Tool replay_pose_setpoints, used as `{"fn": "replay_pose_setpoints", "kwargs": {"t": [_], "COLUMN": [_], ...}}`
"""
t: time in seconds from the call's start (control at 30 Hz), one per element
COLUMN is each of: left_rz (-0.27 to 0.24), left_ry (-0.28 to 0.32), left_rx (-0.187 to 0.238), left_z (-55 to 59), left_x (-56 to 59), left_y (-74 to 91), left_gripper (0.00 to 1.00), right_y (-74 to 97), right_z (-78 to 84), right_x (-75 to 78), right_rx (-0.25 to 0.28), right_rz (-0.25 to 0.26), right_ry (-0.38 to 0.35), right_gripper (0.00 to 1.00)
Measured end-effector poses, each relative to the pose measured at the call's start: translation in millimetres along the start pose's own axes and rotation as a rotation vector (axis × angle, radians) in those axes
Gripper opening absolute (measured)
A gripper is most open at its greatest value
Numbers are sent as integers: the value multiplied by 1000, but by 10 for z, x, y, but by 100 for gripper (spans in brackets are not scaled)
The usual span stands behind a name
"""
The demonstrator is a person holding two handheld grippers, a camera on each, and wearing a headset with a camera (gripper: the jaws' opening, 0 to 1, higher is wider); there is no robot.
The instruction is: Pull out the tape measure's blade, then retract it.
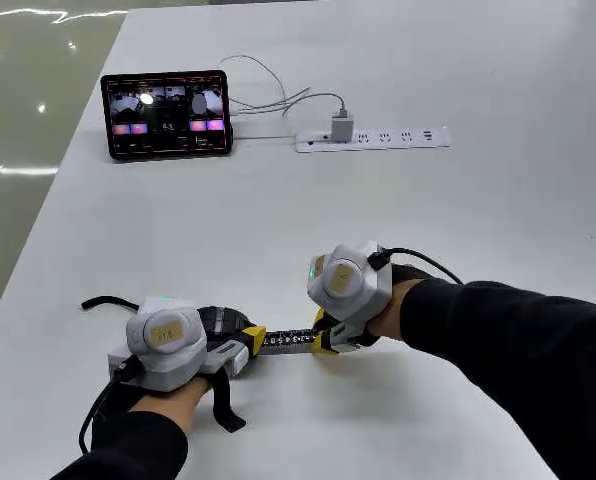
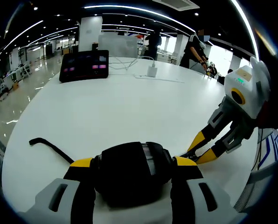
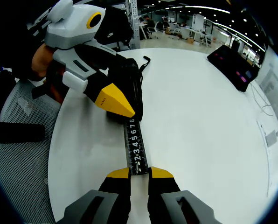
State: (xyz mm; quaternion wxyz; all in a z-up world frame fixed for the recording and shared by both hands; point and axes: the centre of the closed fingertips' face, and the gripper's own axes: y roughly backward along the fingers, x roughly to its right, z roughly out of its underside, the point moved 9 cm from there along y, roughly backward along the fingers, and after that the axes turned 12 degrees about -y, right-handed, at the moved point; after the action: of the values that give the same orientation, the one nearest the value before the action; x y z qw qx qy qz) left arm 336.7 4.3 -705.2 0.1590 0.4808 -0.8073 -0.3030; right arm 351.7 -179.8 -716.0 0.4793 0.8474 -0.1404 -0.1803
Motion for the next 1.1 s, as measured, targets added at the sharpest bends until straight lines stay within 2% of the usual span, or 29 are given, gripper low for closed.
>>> {"fn": "replay_pose_setpoints", "kwargs": {"t": [0.13,0.4,1.1], "left_rz": [1,12,13], "left_ry": [1,5,11], "left_rx": [2,10,7], "left_z": [0,5,1], "left_x": [-1,-13,-18], "left_y": [4,9,6], "left_gripper": [60,60,60], "right_y": [-9,-34,-104], "right_z": [-6,-32,-113], "right_x": [-6,-18,-29], "right_rx": [13,16,58], "right_rz": [-5,-8,-19], "right_ry": [-14,8,-41], "right_gripper": [9,9,8]}}
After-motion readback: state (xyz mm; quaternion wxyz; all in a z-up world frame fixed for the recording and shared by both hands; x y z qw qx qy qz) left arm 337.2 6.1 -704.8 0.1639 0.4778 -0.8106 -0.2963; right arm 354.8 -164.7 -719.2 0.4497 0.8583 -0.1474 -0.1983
